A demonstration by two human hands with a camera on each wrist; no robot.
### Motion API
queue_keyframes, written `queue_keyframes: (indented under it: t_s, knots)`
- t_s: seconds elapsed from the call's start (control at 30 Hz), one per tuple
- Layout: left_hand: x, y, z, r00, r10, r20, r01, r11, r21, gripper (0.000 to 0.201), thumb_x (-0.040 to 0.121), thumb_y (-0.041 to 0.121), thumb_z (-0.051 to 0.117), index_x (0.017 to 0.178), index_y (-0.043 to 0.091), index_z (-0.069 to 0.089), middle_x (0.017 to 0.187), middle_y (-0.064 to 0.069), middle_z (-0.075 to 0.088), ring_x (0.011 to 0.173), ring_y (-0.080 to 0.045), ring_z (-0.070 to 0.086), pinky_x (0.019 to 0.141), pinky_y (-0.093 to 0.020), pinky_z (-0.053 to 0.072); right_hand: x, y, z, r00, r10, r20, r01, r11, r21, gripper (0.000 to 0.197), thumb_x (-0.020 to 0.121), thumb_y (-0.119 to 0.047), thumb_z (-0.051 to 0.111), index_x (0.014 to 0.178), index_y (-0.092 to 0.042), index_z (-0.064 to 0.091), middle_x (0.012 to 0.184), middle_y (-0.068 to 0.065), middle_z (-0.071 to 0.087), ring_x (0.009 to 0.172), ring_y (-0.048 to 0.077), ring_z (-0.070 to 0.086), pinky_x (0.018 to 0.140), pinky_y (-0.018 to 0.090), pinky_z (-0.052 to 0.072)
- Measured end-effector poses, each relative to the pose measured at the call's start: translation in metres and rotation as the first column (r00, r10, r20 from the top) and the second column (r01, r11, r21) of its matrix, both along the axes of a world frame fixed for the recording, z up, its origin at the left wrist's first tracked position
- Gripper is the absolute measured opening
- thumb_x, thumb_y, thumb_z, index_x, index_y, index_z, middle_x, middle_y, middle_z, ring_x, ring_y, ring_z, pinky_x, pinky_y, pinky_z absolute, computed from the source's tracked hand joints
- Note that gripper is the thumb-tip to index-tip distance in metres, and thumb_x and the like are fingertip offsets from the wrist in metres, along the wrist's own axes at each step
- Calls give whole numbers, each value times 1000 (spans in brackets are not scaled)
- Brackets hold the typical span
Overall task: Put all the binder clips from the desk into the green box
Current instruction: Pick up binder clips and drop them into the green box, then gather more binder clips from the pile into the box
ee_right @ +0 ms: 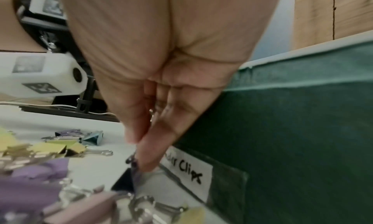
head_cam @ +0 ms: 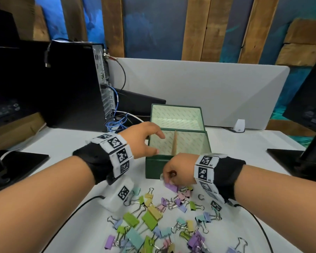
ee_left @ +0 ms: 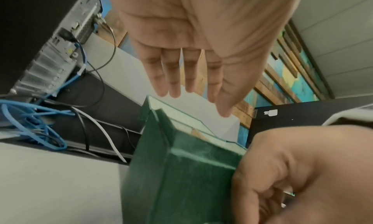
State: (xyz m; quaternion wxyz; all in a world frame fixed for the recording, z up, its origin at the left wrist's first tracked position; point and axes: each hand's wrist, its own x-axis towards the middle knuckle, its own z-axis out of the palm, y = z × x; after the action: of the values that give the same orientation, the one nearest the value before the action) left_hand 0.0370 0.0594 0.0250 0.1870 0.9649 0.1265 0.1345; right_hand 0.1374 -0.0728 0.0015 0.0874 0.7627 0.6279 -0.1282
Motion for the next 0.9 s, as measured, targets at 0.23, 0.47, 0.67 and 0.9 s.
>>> queue_keyframes:
  t_s: [0.23,0.47,0.67,0.9]
  knots:
    - [-48,11,-18,840,86,-536,-48,995,84,31,78,33,69,108,32,61,100,13,57,79,-5,52,67,-11,36,19,2,43,831,-176,-527,380,872,309,5,83,-6,64,86,-8,67,71,1,70,65,14,67,70,26,59]
    - [-32,-9,-36,752,57,-657,49,989,142,45,78,35,69,122,37,55,118,10,57,97,-10,55,75,-19,37,30,4,35,895,-243,-374,406,791,458,18,85,-25,63,103,-27,64,101,-4,68,93,14,64,84,26,51]
    - [-26,-12,-44,743,39,-668,98,981,167,43,77,30,72,118,30,58,117,7,59,105,-16,58,78,-23,41,22,-41,35,959,-138,-247,236,874,425,12,89,-25,57,94,-32,65,87,-21,60,83,0,58,73,14,46]
    - [-24,-15,-50,803,27,-595,84,984,158,18,79,24,69,89,29,55,75,16,45,71,-4,47,54,-11,30,26,-75,5,985,-169,-41,165,983,-85,32,87,-24,59,117,-36,57,115,-11,59,99,7,54,85,20,42]
